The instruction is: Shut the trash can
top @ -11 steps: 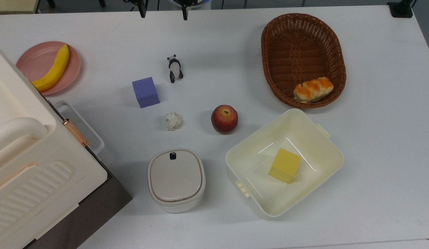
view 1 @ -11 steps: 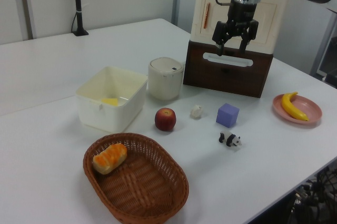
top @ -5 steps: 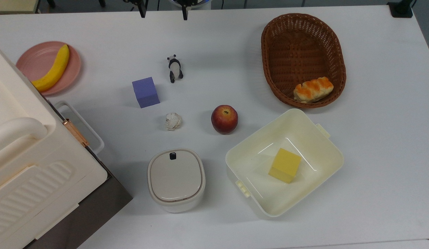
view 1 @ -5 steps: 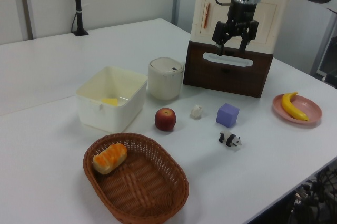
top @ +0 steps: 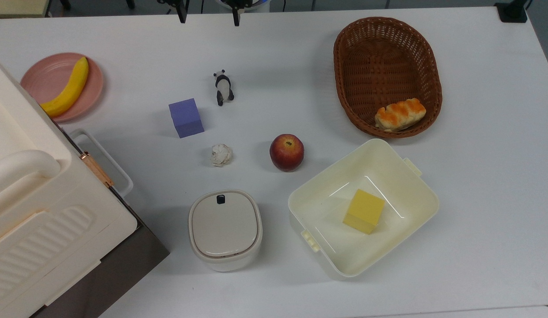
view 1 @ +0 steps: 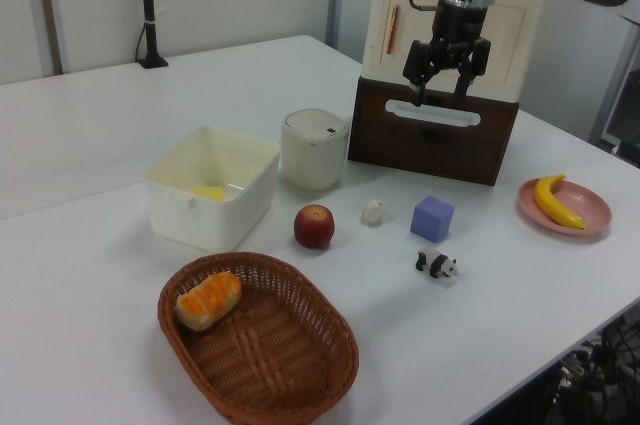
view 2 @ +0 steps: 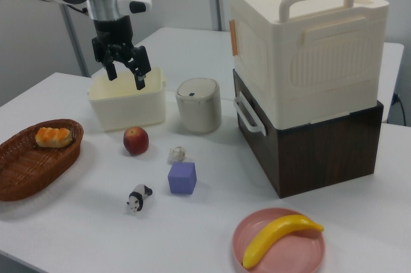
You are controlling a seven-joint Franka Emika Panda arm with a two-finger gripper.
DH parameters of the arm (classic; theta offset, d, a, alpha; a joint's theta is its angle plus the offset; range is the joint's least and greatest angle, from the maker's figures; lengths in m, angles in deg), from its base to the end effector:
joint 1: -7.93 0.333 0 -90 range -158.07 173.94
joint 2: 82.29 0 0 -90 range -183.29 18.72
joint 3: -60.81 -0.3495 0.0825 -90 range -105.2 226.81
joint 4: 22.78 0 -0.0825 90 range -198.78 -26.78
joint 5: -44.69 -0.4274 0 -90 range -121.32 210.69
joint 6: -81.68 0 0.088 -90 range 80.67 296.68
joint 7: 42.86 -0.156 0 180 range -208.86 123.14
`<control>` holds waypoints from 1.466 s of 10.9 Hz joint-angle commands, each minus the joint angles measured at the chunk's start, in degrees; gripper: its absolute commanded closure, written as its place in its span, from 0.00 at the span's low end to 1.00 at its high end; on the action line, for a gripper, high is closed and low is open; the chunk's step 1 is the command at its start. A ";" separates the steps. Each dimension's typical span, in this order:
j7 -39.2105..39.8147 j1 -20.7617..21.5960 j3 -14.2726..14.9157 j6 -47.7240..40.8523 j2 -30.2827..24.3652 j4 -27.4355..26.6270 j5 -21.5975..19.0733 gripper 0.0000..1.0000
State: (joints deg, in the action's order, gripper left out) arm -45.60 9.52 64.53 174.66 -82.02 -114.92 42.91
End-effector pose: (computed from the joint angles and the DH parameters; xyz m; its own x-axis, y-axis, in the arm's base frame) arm 0.6039 -0.0177 0.5915 0.9962 -0.0865 0.0085 -0.0862 -0.9958 -0.0312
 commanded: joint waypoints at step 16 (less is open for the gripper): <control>-3.14 0.43 -0.03 24.24 18.52 10.91 -0.51 1.00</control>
State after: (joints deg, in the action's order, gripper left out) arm -46.76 9.68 64.37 195.57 -67.09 -108.04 42.91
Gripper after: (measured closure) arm 0.863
